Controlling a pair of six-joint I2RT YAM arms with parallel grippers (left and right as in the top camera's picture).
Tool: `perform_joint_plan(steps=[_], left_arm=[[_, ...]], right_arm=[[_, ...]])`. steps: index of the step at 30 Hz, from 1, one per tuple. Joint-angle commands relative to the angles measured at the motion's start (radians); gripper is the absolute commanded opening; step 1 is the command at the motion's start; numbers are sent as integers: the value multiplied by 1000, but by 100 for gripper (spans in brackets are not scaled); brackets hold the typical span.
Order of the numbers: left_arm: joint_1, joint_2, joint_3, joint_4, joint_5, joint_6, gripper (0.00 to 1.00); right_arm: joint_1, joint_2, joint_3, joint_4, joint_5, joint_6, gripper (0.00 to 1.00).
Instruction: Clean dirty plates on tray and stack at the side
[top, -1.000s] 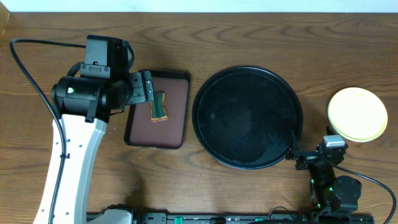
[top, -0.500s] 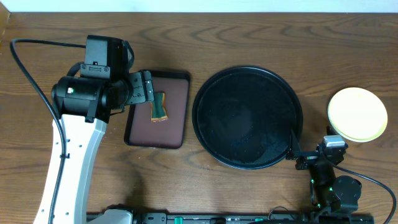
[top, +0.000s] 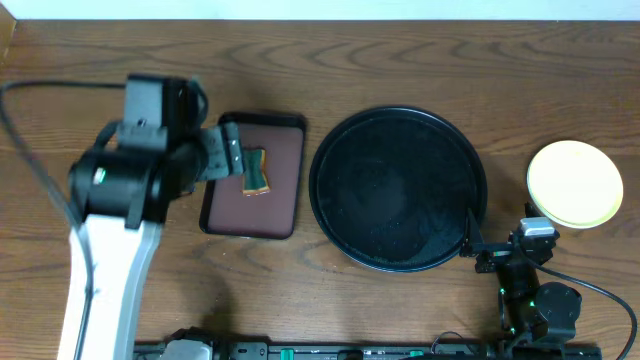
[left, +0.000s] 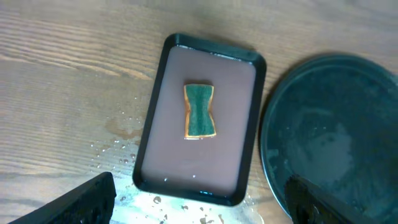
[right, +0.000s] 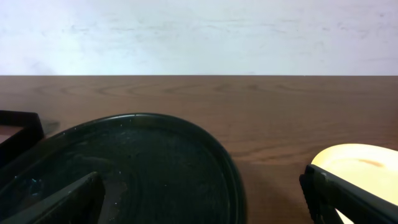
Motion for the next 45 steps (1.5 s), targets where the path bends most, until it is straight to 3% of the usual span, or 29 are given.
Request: perform_joint_plan(steps=[1, 6, 14, 21, 35, 45], left_arm=[[1, -122, -53, -5, -13, 10, 88], [2, -294, -164, 52, -74, 11, 88], [2, -560, -555, 543, -80, 41, 88], [23, -801, -873, 809, -85, 51, 88], [76, -1237, -1287, 1119, -84, 50, 88], [76, -1239, -1444, 1236, -88, 50, 88]], right_arm=[[-8, -7, -11, 2, 10, 18, 99], [-8, -7, -11, 2, 10, 18, 99], [-8, -7, -11, 2, 10, 18, 99], [-8, -7, -11, 2, 10, 18, 99], [-8, -7, -11, 2, 10, 18, 99], [-8, -7, -11, 2, 10, 18, 99]])
